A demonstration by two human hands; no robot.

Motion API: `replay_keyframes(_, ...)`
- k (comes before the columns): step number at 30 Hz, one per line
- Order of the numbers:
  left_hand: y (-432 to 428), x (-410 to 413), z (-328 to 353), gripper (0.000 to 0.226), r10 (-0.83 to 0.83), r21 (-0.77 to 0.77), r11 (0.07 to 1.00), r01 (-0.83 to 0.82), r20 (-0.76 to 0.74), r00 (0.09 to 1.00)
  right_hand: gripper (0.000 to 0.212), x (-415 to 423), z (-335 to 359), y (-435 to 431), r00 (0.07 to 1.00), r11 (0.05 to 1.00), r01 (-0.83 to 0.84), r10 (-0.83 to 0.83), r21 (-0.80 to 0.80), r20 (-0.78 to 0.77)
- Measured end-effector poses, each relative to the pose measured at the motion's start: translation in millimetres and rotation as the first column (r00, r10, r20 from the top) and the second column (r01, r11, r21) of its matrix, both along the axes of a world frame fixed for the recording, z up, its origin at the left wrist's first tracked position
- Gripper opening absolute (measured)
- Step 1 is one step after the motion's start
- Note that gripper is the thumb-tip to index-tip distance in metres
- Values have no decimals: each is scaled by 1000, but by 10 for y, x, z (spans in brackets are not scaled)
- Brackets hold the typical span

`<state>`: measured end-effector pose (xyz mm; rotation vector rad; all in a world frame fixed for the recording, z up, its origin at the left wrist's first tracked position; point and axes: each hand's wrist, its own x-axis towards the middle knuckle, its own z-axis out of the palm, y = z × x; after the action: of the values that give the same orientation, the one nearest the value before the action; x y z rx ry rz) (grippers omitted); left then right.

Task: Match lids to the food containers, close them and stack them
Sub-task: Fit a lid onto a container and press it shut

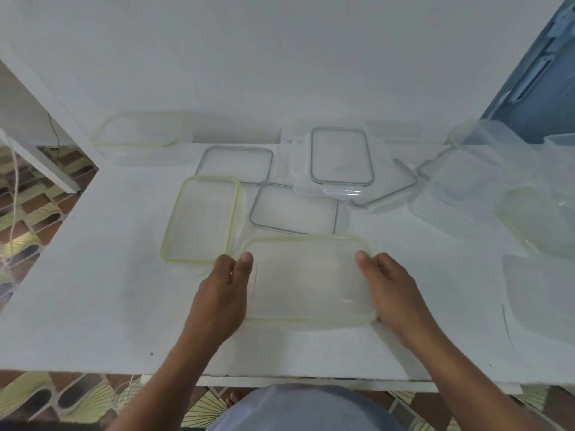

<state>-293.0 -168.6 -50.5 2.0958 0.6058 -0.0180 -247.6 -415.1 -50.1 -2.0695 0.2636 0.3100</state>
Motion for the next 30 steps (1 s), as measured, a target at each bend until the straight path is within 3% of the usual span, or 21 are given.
replay_keyframes(8, -24, -25, 32, 48, 43, -34, 999, -42, 32, 999, 49, -3, 10, 7, 999, 999, -19, 18, 33, 28)
replay_keyframes(18, 366, -12, 254, 51, 100, -160, 985, -64, 227, 969, 53, 66, 353, 378, 978, 962, 209, -202, 176, -55)
replay_keyframes(20, 563, 38, 349, 50, 136, -182, 979, -91, 254, 957, 54, 134, 483, 595, 980, 959, 197, -190, 203, -51)
replay_keyframes(26, 1275, 341, 540, 51, 292, -307, 929, -207, 265, 919, 33, 480, 628, 1389, 996, 951, 89, -80, 295, -42)
replay_keyframes(27, 1420, 424, 554, 52, 314, -326, 918, -224, 257, 914, 38, 585, 608, 1531, 999, 954, 54, -51, 294, -18)
replay_keyframes(29, 1742, 651, 578, 49, 344, -343, 906, -247, 258, 903, 68, 870, 559, 1821, 1000, 960, 25, -27, 279, 1)
replay_keyframes(30, 1906, 787, 598, 48, 353, -344, 904, -254, 263, 898, 70, 1027, 559, 1980, 1000, 957, 17, -23, 288, 15)
